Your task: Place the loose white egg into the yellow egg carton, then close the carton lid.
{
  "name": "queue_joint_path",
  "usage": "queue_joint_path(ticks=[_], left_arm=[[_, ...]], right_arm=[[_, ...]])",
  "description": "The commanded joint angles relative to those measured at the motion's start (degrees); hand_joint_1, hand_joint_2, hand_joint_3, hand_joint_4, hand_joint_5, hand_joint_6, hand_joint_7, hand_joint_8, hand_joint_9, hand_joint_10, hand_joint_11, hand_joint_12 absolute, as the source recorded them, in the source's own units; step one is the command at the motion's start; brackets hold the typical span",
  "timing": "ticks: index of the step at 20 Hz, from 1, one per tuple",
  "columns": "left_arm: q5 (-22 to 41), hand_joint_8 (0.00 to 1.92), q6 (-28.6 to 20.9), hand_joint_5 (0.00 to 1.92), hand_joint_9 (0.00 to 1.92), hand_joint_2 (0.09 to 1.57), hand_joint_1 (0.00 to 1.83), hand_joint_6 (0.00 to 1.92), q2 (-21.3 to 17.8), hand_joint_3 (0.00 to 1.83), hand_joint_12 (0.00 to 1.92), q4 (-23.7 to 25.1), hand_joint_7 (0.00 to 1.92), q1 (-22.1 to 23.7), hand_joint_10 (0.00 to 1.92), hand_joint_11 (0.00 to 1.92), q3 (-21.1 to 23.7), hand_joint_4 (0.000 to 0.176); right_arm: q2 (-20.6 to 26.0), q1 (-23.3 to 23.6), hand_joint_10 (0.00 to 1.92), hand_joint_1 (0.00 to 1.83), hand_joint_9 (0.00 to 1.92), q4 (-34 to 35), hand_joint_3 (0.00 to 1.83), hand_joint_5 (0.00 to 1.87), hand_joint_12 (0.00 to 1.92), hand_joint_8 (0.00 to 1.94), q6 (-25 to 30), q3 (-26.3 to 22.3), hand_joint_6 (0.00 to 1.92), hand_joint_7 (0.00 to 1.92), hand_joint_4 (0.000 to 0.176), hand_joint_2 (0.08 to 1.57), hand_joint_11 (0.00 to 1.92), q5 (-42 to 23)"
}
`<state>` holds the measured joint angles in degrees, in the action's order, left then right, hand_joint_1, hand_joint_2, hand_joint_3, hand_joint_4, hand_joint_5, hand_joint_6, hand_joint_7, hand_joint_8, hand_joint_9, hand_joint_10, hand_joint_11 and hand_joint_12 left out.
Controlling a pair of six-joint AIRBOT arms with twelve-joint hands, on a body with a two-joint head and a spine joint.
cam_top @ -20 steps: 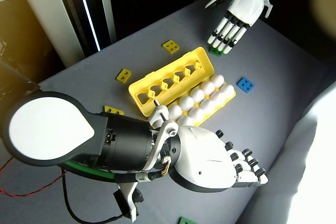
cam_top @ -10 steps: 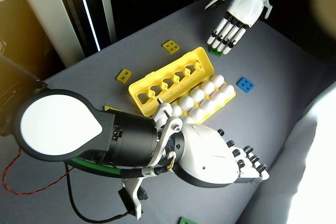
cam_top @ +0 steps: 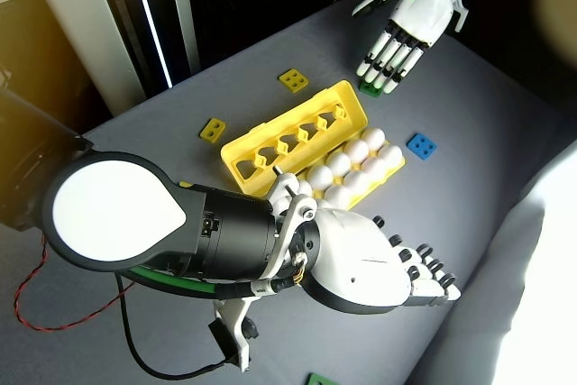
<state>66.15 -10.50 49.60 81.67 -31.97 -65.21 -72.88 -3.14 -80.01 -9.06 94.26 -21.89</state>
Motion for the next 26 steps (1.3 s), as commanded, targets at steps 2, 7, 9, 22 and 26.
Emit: queue_joint_path(ticks=[2,7,9,22,26], left_arm=[[2.86,0.00,-0.25,0.45,0.38,1.17,0.00,0.00,-0.84,0.00,0.55,-3.56,0.45,0.32,0.00,0.00,-0.45,0.000],[2.84,0.00,-0.25,0.44,0.37,1.17,0.00,0.00,-0.77,0.00,0.55,-3.56,0.45,0.43,0.00,0.00,-0.63,0.000],[2.83,0.00,-0.24,0.45,0.38,1.17,0.00,0.00,-0.78,0.00,0.53,-3.56,0.46,0.45,0.00,0.00,-0.70,0.000],[2.60,0.00,-0.30,0.48,0.39,1.18,0.00,0.01,-0.87,0.00,0.55,-3.55,0.47,0.79,0.00,0.00,-0.42,0.000],[2.60,0.01,-0.45,0.48,0.40,1.17,0.00,0.01,-0.83,0.00,0.56,-3.55,0.48,0.91,0.01,0.00,-0.46,0.000]], right_arm=[[0.82,0.47,0.00,0.91,0.00,2.17,0.00,0.66,0.00,0.00,-0.60,0.21,0.02,0.00,0.176,0.96,0.00,-0.79],[0.59,0.31,0.00,0.91,0.00,2.17,0.00,0.67,0.00,0.00,-0.89,0.21,0.01,0.00,0.176,0.96,0.00,-0.81],[0.37,-0.16,0.00,0.90,0.00,2.18,0.00,0.67,0.00,0.00,-0.91,0.21,0.01,0.00,0.176,0.95,0.00,-0.81],[-1.58,-1.25,0.00,0.89,0.00,3.93,0.00,0.72,0.00,0.00,-2.00,3.09,0.01,0.00,0.176,0.95,0.00,-1.91],[-2.91,-1.25,0.00,0.90,0.00,5.13,0.00,0.75,0.00,0.00,-2.88,5.32,0.02,0.00,0.176,0.96,0.00,-2.40]])
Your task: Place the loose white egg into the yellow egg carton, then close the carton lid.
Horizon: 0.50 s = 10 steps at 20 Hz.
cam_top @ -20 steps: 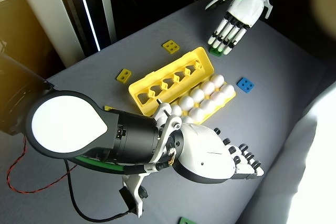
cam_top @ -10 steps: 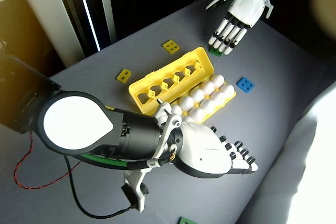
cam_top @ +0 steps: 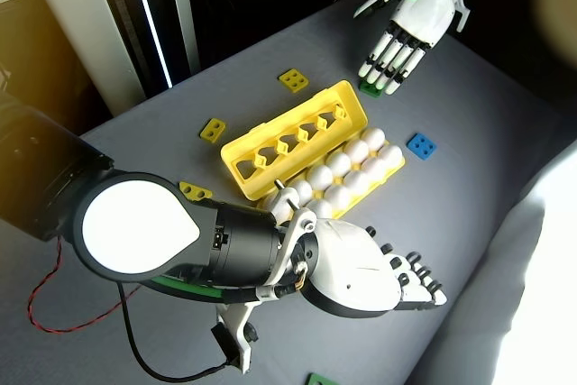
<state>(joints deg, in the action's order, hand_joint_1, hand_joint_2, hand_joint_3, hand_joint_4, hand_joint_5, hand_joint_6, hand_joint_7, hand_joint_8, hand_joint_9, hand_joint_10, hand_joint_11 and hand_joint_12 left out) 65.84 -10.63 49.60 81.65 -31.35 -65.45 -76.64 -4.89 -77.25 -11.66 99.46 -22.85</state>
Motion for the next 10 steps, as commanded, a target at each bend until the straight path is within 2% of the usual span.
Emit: queue_joint_path(ticks=[1,3,10], left_arm=[[2.91,0.01,-0.34,0.48,0.41,1.17,0.00,0.01,-0.79,0.00,0.56,-3.53,0.49,0.37,0.01,0.00,-0.24,0.000],[2.91,0.01,-0.39,0.48,0.41,1.17,0.00,0.01,-0.78,0.00,0.56,-3.52,0.49,0.45,0.01,0.00,-0.24,0.000],[2.91,0.00,-0.46,0.49,0.40,1.17,0.00,0.00,-0.85,0.00,0.57,-3.52,0.48,0.45,0.00,0.00,-0.24,0.000]], right_arm=[[0.59,0.50,0.00,0.92,0.00,2.80,0.00,0.77,0.00,0.00,-0.28,0.53,0.02,0.01,0.176,0.96,0.00,-1.44],[0.08,0.29,0.00,0.95,0.00,3.59,0.00,0.83,0.00,0.01,-0.28,1.08,0.01,0.07,0.176,0.92,0.00,-1.42],[-1.55,-0.83,0.00,0.93,0.00,7.75,0.00,0.81,0.00,0.00,-3.32,1.89,0.00,0.08,0.176,0.90,0.00,-1.09]])
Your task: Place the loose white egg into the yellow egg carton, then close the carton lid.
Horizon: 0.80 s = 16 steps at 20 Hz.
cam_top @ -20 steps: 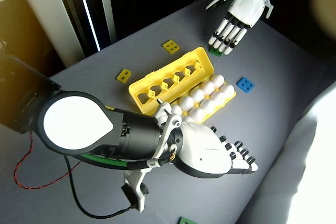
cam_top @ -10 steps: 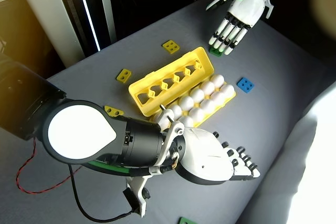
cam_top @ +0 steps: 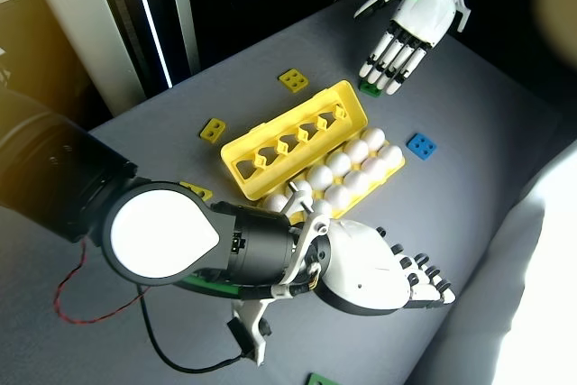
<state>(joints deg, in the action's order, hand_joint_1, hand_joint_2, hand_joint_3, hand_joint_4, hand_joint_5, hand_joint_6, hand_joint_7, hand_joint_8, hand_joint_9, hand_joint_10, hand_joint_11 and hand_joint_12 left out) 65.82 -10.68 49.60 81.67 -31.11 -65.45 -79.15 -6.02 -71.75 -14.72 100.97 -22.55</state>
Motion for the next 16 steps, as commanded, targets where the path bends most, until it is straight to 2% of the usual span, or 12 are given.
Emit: queue_joint_path(ticks=[1,10,16], left_arm=[[2.92,0.00,-0.42,0.50,0.41,1.16,0.00,0.00,-0.87,0.00,0.59,-3.55,0.49,0.21,0.00,0.00,-0.23,0.000],[2.78,0.00,-0.42,0.50,0.43,1.17,0.00,0.00,-0.91,0.00,0.62,-3.56,0.50,0.21,0.00,0.00,-0.19,0.000],[2.58,0.00,-0.42,0.53,0.46,1.17,0.00,0.00,-0.89,0.00,0.65,-3.56,0.53,0.21,0.00,0.00,-0.18,0.000]], right_arm=[[0.56,-0.02,0.00,0.93,0.00,3.41,0.00,0.81,0.00,0.01,-1.08,0.89,0.00,0.09,0.176,0.90,0.00,-1.40],[-0.51,-1.44,0.00,0.89,0.00,6.91,0.00,0.80,0.00,0.00,-3.12,1.68,0.00,0.10,0.176,0.91,0.00,-1.47],[-0.50,-2.12,0.00,0.94,0.00,7.37,0.00,0.84,0.00,0.02,-3.18,1.68,0.01,0.16,0.173,0.90,0.00,-1.46]])
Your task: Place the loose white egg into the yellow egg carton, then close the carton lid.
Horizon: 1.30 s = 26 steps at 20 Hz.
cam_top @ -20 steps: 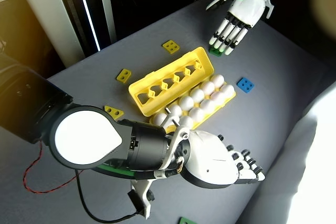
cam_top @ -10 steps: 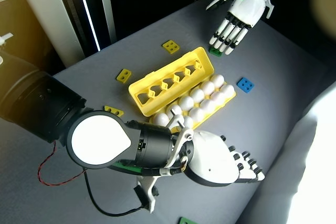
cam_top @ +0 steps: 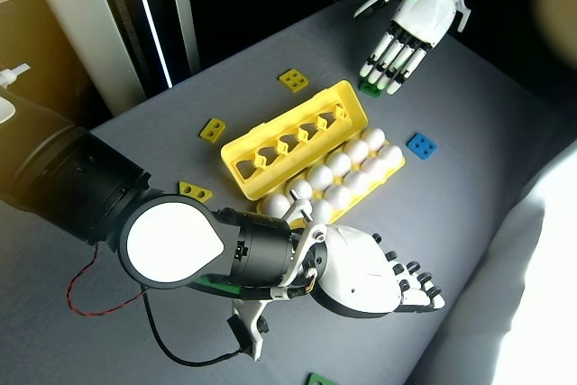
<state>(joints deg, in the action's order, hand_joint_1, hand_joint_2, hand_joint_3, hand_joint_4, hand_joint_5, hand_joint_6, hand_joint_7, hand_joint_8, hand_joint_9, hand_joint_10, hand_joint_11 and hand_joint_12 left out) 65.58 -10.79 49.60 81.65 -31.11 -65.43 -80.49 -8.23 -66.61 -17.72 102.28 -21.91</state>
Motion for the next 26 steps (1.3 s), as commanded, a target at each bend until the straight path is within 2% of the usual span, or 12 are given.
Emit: queue_joint_path(ticks=[1,3,7,11,15,16,17,19,24,25,26], left_arm=[[2.76,0.00,-0.31,0.52,0.45,1.17,0.00,0.00,-0.87,0.00,0.65,-3.54,0.53,0.21,0.00,0.00,-0.20,0.000],[2.76,0.00,-0.31,0.52,0.45,1.18,0.00,0.00,-0.82,0.00,0.65,-3.54,0.52,0.21,0.00,0.00,-0.20,0.000],[2.75,0.00,-0.60,0.52,0.46,1.17,0.00,0.00,-0.81,0.00,0.66,-3.54,0.53,0.32,0.00,0.00,-0.20,0.000],[2.75,0.01,-0.80,0.53,0.46,1.17,0.00,0.01,-0.75,0.00,0.66,-3.54,0.54,0.38,0.00,0.00,-0.23,0.000],[2.75,0.01,-1.09,0.54,0.46,1.17,0.00,0.01,-0.73,0.00,0.66,-3.53,0.55,0.57,0.00,0.00,-0.29,0.000],[2.75,0.00,-1.14,0.54,0.46,1.17,0.00,0.00,-0.73,0.00,0.66,-3.53,0.54,0.58,0.00,0.00,-0.29,0.000],[2.75,0.00,-1.15,0.53,0.46,1.17,0.00,0.00,-0.72,0.00,0.66,-3.53,0.54,0.58,0.00,0.00,-0.29,0.000],[2.74,0.00,-1.15,0.53,0.46,1.17,0.00,0.00,-0.71,0.00,0.64,-3.53,0.54,0.60,0.00,0.00,-0.30,0.000],[2.66,0.00,-1.15,0.52,0.44,1.17,0.00,0.00,-0.70,0.00,0.63,-3.53,0.52,0.60,0.00,0.00,-0.33,0.000],[2.66,0.00,-1.15,0.54,0.46,1.17,0.00,0.00,-0.67,0.00,0.65,-3.52,0.54,0.59,0.00,0.00,-0.35,0.000],[2.64,0.00,-1.15,0.54,0.46,1.17,0.00,0.00,-0.65,0.00,0.65,-3.52,0.54,0.58,0.00,0.00,-0.36,0.000]], right_arm=[[0.82,-0.03,0.00,0.93,0.00,2.35,0.00,0.84,0.00,0.01,-0.19,0.36,0.01,0.15,0.172,0.90,0.00,-2.10],[0.82,-0.29,0.00,0.92,0.00,3.29,0.00,0.83,0.00,0.01,-0.88,0.36,0.00,0.15,0.165,0.90,0.00,-2.10],[0.76,-1.06,0.00,0.91,0.00,4.63,0.00,0.82,0.00,0.01,-2.24,0.37,0.00,0.16,0.175,0.90,0.00,-2.24],[0.66,-1.75,0.00,0.91,0.00,5.98,0.00,0.81,0.00,0.01,-3.31,0.37,0.00,0.15,0.155,0.88,0.00,-2.38],[0.66,-2.26,0.00,0.91,0.00,6.45,0.00,0.81,0.00,0.01,-3.94,0.37,0.00,0.18,0.151,0.88,0.00,-2.58],[0.67,-2.36,0.00,0.90,0.00,6.45,0.00,0.80,0.00,0.01,-3.95,0.37,0.00,0.17,0.160,0.89,0.00,-2.62],[0.67,-2.47,0.00,0.90,0.00,6.45,0.00,0.81,0.00,0.01,-3.99,0.37,0.00,0.18,0.160,0.88,0.00,-2.68],[0.68,-2.71,0.00,0.92,0.00,6.67,0.00,0.82,0.00,0.01,-4.21,0.38,0.00,0.18,0.149,0.88,0.00,-2.74],[0.70,-3.36,0.00,0.94,0.00,8.03,0.00,0.84,0.00,0.01,-5.58,1.15,0.02,0.18,0.140,0.88,0.00,-3.06],[0.70,-3.37,0.00,0.93,0.01,8.08,0.00,0.84,0.00,0.02,-5.58,1.45,0.01,0.23,0.154,0.88,0.00,-3.18],[0.70,-3.36,0.00,0.93,0.01,8.09,0.00,0.84,0.00,0.02,-5.58,1.85,0.01,0.23,0.154,0.88,0.00,-3.39]])
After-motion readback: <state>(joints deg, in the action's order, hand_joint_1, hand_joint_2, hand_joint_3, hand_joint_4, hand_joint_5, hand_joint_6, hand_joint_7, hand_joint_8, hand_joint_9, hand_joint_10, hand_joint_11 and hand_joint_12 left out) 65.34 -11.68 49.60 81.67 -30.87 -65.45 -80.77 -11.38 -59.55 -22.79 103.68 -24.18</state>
